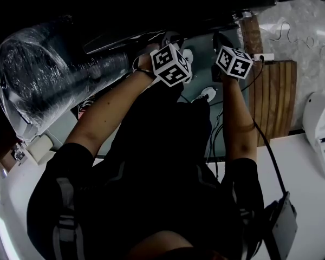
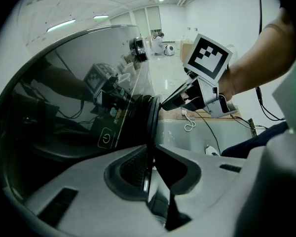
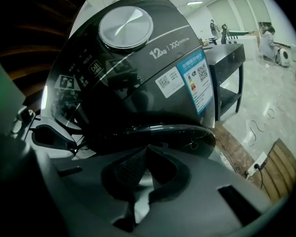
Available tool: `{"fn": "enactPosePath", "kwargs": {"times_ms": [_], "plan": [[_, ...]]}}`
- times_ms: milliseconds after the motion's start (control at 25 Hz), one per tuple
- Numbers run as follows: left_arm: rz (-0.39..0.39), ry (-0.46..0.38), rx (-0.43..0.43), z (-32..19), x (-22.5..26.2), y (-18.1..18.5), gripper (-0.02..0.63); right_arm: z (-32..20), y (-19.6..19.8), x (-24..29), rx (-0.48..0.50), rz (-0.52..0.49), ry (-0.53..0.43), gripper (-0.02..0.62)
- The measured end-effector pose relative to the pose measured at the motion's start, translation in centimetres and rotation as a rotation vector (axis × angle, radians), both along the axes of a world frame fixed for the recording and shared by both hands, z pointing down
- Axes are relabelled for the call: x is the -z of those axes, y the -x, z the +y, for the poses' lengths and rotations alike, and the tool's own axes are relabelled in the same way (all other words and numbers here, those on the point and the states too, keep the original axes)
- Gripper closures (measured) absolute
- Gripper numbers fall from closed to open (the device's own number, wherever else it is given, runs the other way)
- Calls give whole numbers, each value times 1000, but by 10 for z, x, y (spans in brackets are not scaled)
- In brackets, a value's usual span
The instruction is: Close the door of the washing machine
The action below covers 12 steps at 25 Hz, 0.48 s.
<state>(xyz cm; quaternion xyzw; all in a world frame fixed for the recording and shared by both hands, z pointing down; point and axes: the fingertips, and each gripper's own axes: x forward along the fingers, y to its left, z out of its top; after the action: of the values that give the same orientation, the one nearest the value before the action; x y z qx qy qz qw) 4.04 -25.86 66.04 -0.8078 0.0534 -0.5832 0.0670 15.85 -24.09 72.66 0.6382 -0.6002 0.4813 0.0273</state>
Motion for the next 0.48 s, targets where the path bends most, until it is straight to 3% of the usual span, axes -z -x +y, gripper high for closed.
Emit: {"fn": "enactPosePath", "kwargs": {"times_ms": [280,480], "plan": [[45,-26,-21,1,-1,-1,555,1,0,-3,6,36,36,592],[111,2,50,2,4,-1,557,1,-2,14,71,96,1,591]]}}
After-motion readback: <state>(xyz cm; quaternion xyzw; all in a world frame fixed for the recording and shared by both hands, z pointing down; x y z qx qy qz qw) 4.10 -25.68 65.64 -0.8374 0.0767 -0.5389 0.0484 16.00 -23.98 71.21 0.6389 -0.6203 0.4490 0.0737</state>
